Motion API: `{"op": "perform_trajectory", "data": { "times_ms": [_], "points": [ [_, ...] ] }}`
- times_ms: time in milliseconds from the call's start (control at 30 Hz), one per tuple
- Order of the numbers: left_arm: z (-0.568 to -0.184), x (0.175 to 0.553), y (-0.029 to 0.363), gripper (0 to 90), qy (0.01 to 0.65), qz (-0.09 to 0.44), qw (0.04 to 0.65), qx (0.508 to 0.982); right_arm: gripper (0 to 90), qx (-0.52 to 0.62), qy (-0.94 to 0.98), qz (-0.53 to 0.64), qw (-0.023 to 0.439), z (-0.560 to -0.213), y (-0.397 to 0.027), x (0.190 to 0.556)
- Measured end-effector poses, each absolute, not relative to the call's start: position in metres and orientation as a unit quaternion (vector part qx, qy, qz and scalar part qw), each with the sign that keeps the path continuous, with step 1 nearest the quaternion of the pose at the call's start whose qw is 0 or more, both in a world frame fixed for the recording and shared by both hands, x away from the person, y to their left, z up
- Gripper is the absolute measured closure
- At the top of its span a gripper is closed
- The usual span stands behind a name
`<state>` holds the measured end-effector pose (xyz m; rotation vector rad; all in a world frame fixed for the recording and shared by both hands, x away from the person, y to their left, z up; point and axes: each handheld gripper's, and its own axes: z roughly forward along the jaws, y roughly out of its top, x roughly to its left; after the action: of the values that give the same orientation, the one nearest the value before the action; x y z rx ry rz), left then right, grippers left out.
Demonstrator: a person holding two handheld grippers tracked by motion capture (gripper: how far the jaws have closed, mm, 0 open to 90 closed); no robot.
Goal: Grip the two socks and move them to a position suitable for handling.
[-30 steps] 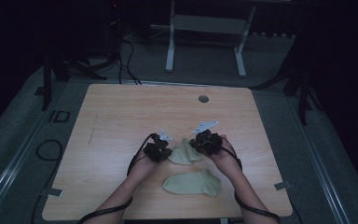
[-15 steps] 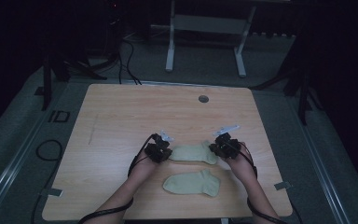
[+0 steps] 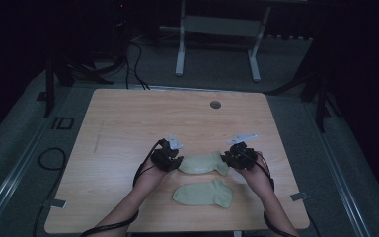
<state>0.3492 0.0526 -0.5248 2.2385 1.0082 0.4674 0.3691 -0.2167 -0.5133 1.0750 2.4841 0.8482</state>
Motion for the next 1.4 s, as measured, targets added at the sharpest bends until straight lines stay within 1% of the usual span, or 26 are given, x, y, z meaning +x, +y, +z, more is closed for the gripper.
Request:
{"op": "perform_trajectory", "data": {
  "times_ms": [100,167,200,233,267,400,500,667,900,1000,1167,1300,1400],
  "points": [
    [-0.523,0.35,0.053,69.4,0.389,0.163,0.328,0.846,72.8,0.374,0.865,0.301,0.145,-0.518,-0.213,0.366],
    [-0.524,0.346,0.046,75.2,0.371,0.145,0.331,0.856,75.6,0.379,0.864,0.3,0.14,-0.522,-0.212,0.366],
    [-0.524,0.346,0.046,77.8,0.371,0.145,0.331,0.856,75.6,0.379,0.864,0.3,0.14,-0.522,-0.212,0.366],
    [-0.53,0.342,0.035,77.8,0.354,0.134,0.323,0.868,76.7,0.379,0.865,0.299,0.139,-0.525,-0.212,0.366],
    [-0.533,0.341,0.031,80.5,0.352,0.131,0.317,0.871,78.5,0.378,0.868,0.295,0.131,-0.531,-0.209,0.365],
    [-0.548,0.347,0.026,80.5,0.364,0.134,0.296,0.873,78.6,0.377,0.874,0.28,0.129,-0.543,-0.207,0.364],
    [-0.553,0.351,0.029,80.4,0.371,0.137,0.298,0.869,78.3,0.381,0.871,0.284,0.123,-0.547,-0.211,0.364],
    [-0.554,0.357,0.036,80.3,0.375,0.145,0.304,0.863,73.7,0.377,0.871,0.285,0.135,-0.548,-0.214,0.365],
    [-0.554,0.36,0.036,80.2,0.384,0.135,0.305,0.861,75.1,0.384,0.867,0.287,0.138,-0.549,-0.214,0.376],
    [-0.554,0.36,0.037,80.0,0.386,0.122,0.312,0.859,75.1,0.385,0.867,0.284,0.139,-0.548,-0.216,0.381],
    [-0.555,0.36,0.04,79.1,0.386,0.117,0.323,0.856,75.0,0.396,0.862,0.286,0.133,-0.548,-0.217,0.382],
    [-0.554,0.361,0.039,79.1,0.384,0.114,0.321,0.858,75.1,0.391,0.867,0.278,0.133,-0.547,-0.216,0.383],
    [-0.554,0.361,0.037,73.5,0.38,0.111,0.319,0.861,74.1,0.394,0.866,0.279,0.13,-0.547,-0.216,0.384]
  ]
}}
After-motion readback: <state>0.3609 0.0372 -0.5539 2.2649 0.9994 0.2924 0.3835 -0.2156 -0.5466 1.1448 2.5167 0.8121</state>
